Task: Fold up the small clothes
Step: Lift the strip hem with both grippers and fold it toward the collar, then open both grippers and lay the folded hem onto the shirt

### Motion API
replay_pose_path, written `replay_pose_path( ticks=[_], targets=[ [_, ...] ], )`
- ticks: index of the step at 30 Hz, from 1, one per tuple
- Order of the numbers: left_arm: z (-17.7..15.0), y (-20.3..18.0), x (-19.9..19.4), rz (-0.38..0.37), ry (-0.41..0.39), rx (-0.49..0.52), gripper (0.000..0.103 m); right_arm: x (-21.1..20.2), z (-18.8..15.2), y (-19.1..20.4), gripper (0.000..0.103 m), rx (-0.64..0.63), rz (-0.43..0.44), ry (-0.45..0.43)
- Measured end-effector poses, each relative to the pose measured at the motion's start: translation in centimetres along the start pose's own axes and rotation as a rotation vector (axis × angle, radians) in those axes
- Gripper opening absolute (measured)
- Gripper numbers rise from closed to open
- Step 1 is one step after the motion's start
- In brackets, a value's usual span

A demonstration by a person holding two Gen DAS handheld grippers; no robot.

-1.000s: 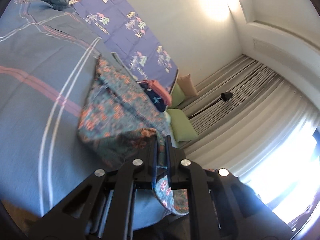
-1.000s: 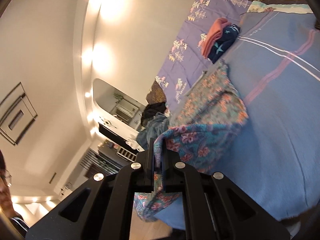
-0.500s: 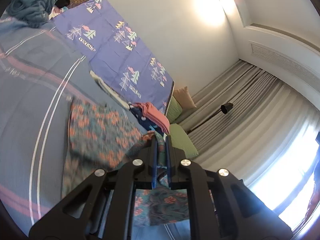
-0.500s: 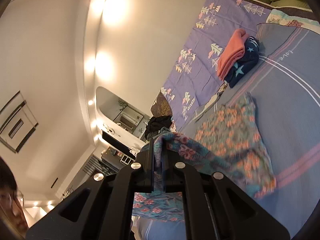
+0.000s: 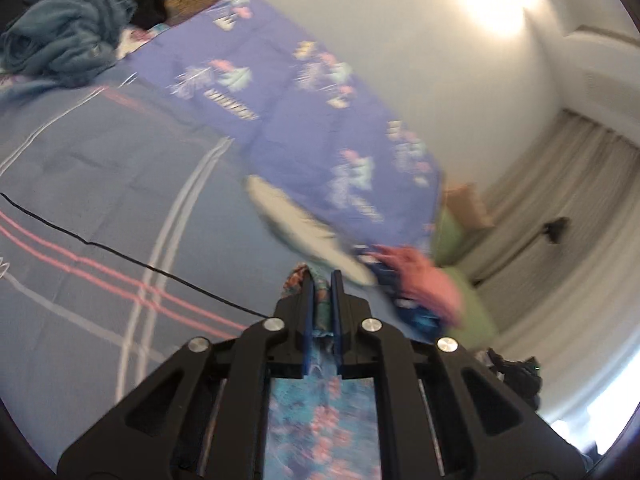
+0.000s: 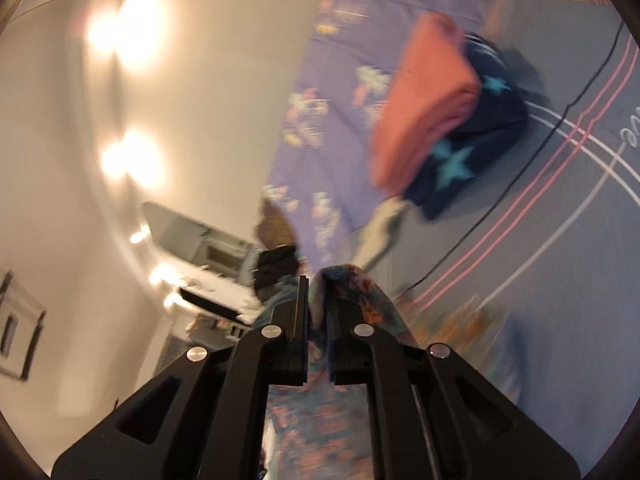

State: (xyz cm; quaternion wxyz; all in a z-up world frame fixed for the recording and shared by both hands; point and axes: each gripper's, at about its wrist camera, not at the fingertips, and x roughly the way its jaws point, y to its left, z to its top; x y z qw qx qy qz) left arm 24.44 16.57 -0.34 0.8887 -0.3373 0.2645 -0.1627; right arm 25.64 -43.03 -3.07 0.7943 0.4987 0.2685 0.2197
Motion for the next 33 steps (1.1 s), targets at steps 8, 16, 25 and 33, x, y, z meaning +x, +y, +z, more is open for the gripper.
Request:
replay_pose_path(
  ticks=[8,16,25,33],
  targets=[
    [-0.2,9.2,-0.4,-0.028,-0.174,-0.259,0.09,-1.0,0.2,-4.2,0.075,-0.002,-0.142,-0.145],
    [0.2,3.8,-0.5,-0.043,-0.054,-0.077,0.024,-0.8,-1.5,-0.6,0.048,-0.164,-0.158,-0.073],
    [-5.2,-11.7,8.0,0.124,0.41,0.327,0.036,9.4,-7.7,9.6,0.031,-0.493,-0.388,0.406],
    [-8.9,-10.6,16.2,0.19,0.558,0.378,0.036,18.8,-9.4,6.2,0.032,-0.397,-0.513,0.487]
  ],
)
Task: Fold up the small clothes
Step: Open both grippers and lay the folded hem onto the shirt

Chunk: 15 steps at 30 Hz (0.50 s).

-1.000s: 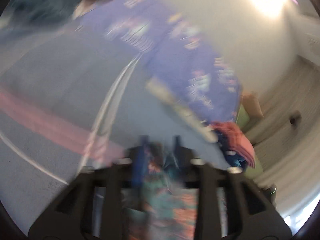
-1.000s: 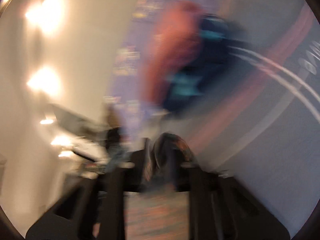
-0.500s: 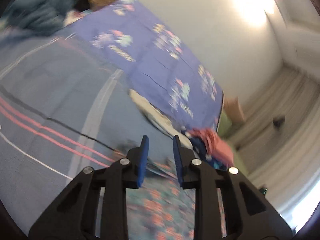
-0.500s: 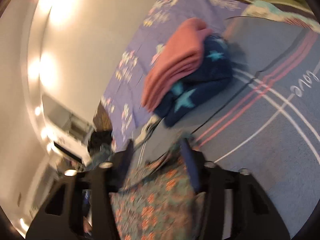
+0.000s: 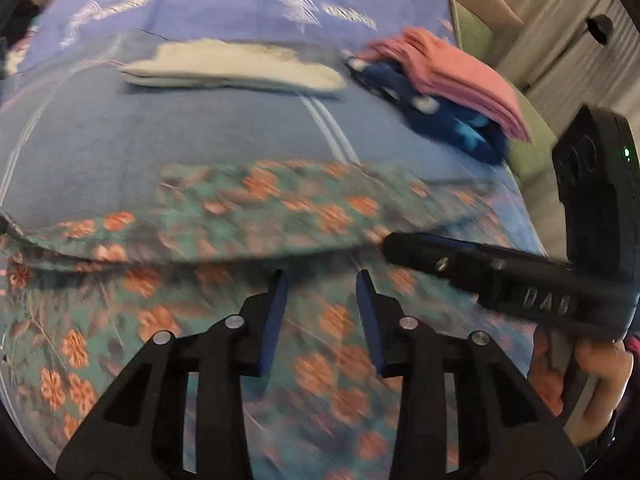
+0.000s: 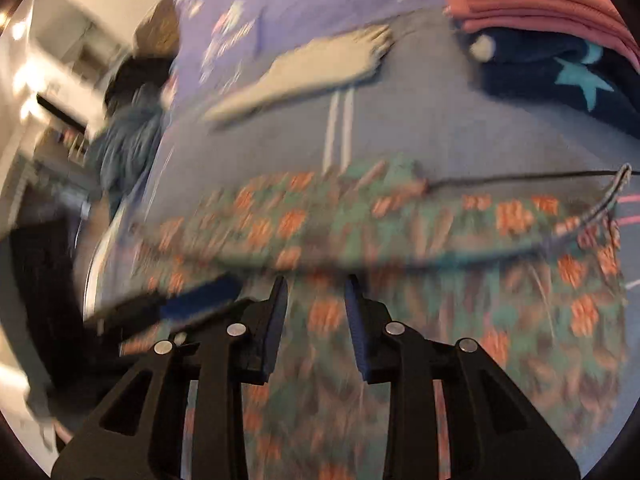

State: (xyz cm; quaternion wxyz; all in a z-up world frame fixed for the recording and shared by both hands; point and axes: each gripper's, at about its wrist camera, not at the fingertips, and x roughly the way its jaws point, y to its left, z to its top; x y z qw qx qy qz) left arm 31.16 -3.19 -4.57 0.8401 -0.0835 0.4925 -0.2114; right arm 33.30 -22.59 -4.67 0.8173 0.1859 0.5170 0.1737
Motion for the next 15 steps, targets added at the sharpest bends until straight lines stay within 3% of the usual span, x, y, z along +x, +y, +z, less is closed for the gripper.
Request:
replay_pose_path(
  ticks=[2,4,5,6,7,8,11,15],
  targets=[
    [0.4,2.0,-0.2,-0.033,-0.097,-0.06,0.039,-0.1,0.7,-1.8,0.032,0.063,0.065,-0.117],
    [1.6,3.8,-1.4,0.033,-0.222,-0.102,0.047,-1.9,1.1,-2.6,0.036,0.082,0.047,-0.271],
    [2.0,4.4,-2.3,0.116,-0.308,-0.122,0.066,-2.9,0.8,-2.8,0.048,0.084,0.034,-0.338],
    [1.9,4.7,-3.0,0.17,-0.356,-0.139,0.082,-3.9,0.8,-3.2,0.054,0.085,0.033,-0.41],
    [1.8,5.7,-4.0,0.224,-0.427,-0.18,0.086,-4.4,0.9,-3.7,0.059,0.098,0.045,-0.433],
    [1.6,6.6,-4.6,0.218,-0.455,-0.218,0.086,-4.7,0.8,-4.2,0.059,0.122,0.074,-0.44],
    [0.9,10.0,-5.3,0.148,-0.488,-0.36,0.086,-4.5,0.8,-6.2,0.059,0.207,0.155,-0.457],
    [-0.4,11.8,-5.8,0.106,-0.516,-0.453,0.088,-4.9,0.4,-7.3,0.061,0.244,0.183,-0.459]
  ],
)
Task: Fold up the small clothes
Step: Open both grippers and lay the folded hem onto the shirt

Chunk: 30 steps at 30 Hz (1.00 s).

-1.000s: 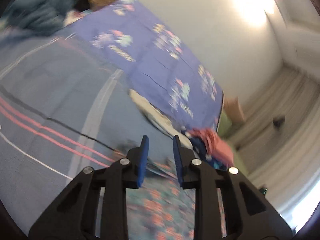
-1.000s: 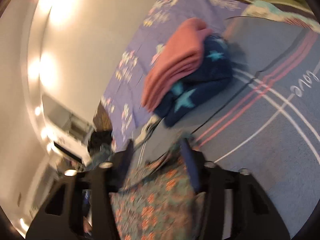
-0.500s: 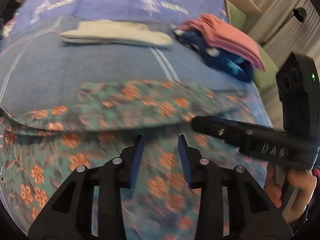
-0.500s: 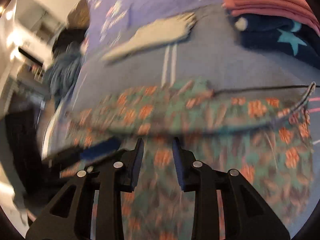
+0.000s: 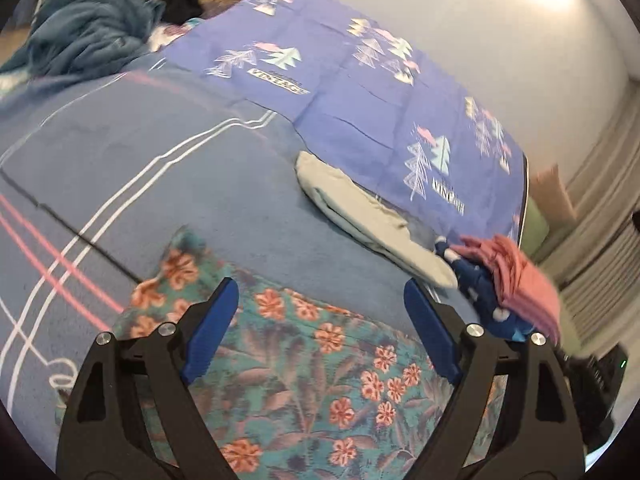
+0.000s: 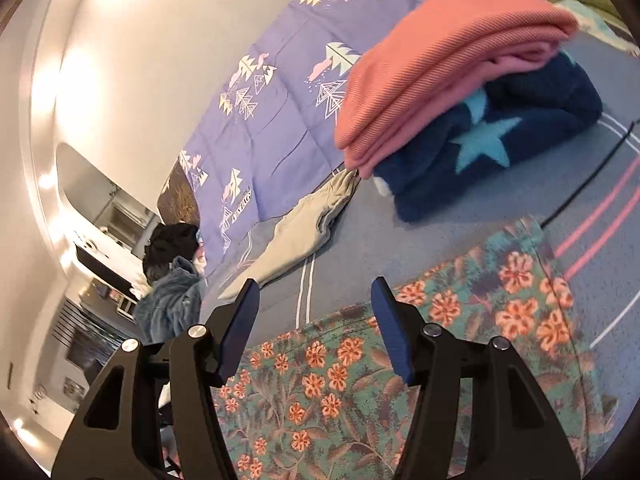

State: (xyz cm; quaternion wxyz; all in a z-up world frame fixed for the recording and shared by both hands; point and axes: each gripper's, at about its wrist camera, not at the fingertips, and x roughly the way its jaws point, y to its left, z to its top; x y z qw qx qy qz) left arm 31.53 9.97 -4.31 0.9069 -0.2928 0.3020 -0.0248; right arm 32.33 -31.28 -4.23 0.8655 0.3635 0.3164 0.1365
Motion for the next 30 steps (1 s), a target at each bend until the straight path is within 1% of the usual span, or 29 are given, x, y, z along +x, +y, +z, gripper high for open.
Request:
replay_pose_path(
  ticks=[2,3,4,5,7,10,12,18,23,24,25,27,29,30],
  targets=[
    [-0.8,0.0,0.1,0.0,0.02,-0.022,0.094,-0.5,-0.3,-0.2,0.074,-0.008,-0.014,-0.006],
    [-1.1,-0.3,1.0,0.004,0.046,-0.027,0.095,-0.3,-0.6,-0.6,0.078,-0.003,-0.031,-0.001],
    [-1.4,-0.5,1.5,0.025,0.07,-0.017,0.095,-0.6,-0.9,-1.3,0.082,0.009,-0.045,0.011],
    [-1.6,-0.9,1.6,0.038,0.069,-0.001,0.095,-0.2,-1.4,-1.8,0.082,0.015,-0.062,0.03],
    [-1.7,-1.4,1.7,0.044,0.072,0.028,0.098,0.0,-1.7,-1.7,0.082,-0.032,-0.095,0.04],
    [-1.8,-1.4,1.8,0.043,0.073,0.03,0.098,0.7,-1.9,-0.7,0.091,-0.088,-0.12,0.055],
    [-1.8,-1.3,1.8,0.035,0.07,0.023,0.098,1.2,-2.1,-0.4,0.092,-0.106,-0.134,0.062],
    [-1.9,-1.1,1.5,0.029,0.065,0.023,0.098,1.0,-2.1,-1.0,0.093,-0.109,-0.123,0.058],
    [-2.0,-0.7,1.1,-0.008,0.043,0.003,0.098,1.3,-1.9,-0.6,0.095,-0.12,-0.105,0.042],
    [-2.0,-0.7,1.1,-0.01,0.04,0.003,0.098,0.8,-2.1,-0.7,0.095,-0.121,-0.108,0.033],
    [-2.1,-0.7,1.0,-0.011,0.036,0.006,0.098,0.4,-2.2,-0.6,0.095,-0.123,-0.112,0.02],
    [-2.2,-0.8,0.7,-0.007,0.026,0.01,0.098,-0.9,-2.4,-0.2,0.095,-0.137,-0.106,-0.032],
    [-2.4,-1.0,-0.6,-0.003,-0.024,0.015,0.098,-3.1,-2.7,0.7,0.095,-0.175,-0.101,-0.107],
    [-2.6,-1.1,-1.7,0.0,-0.07,0.022,0.098,-3.9,-2.9,1.0,0.095,-0.19,-0.102,-0.128]
  ],
)
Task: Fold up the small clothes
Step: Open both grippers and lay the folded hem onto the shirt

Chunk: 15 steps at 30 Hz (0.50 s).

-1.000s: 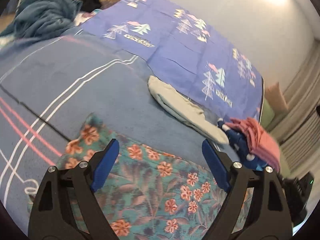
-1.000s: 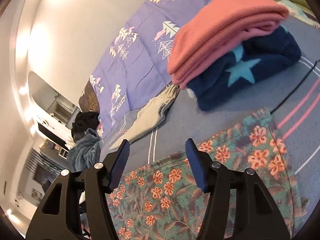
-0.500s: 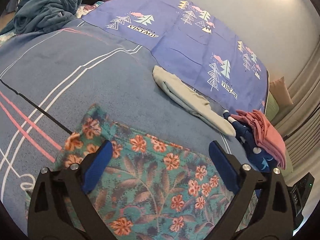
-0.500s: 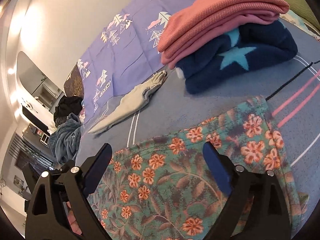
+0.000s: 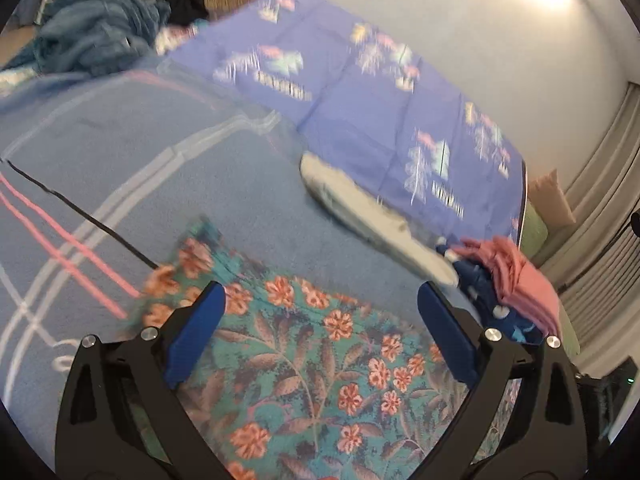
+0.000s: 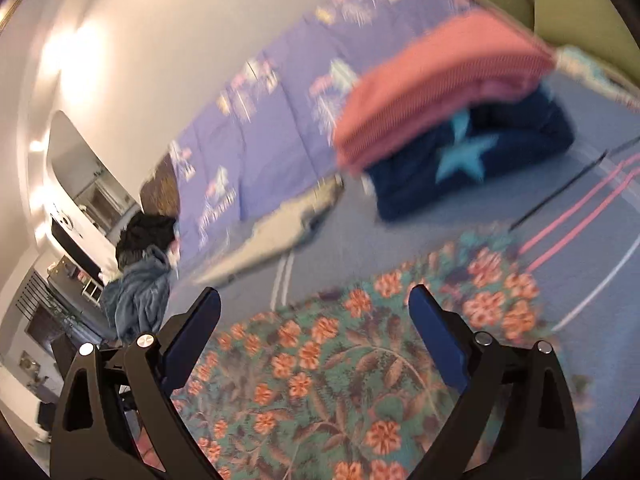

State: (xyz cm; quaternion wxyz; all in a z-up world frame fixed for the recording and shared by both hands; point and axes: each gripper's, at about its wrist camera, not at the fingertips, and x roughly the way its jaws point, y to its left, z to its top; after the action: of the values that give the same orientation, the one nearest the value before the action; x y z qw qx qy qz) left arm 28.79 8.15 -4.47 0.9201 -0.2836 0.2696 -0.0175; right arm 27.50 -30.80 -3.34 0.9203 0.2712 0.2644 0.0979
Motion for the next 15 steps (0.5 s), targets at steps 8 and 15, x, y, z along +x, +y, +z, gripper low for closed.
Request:
replay_pose_path(
  ticks=[8,15],
  targets=[
    [-0.3,-1.7,-0.9,0.02,-0.016,0.096,0.098,-8.6,-1.8,-0.1,0.096,-0.046,0.011,-0.145],
    [-1.1,-6.5,-3.7,0.038,-0.062,0.335,0.098,-13.8,-4.6,0.4,0.096,-0.06,0.031,-0.169]
  ],
)
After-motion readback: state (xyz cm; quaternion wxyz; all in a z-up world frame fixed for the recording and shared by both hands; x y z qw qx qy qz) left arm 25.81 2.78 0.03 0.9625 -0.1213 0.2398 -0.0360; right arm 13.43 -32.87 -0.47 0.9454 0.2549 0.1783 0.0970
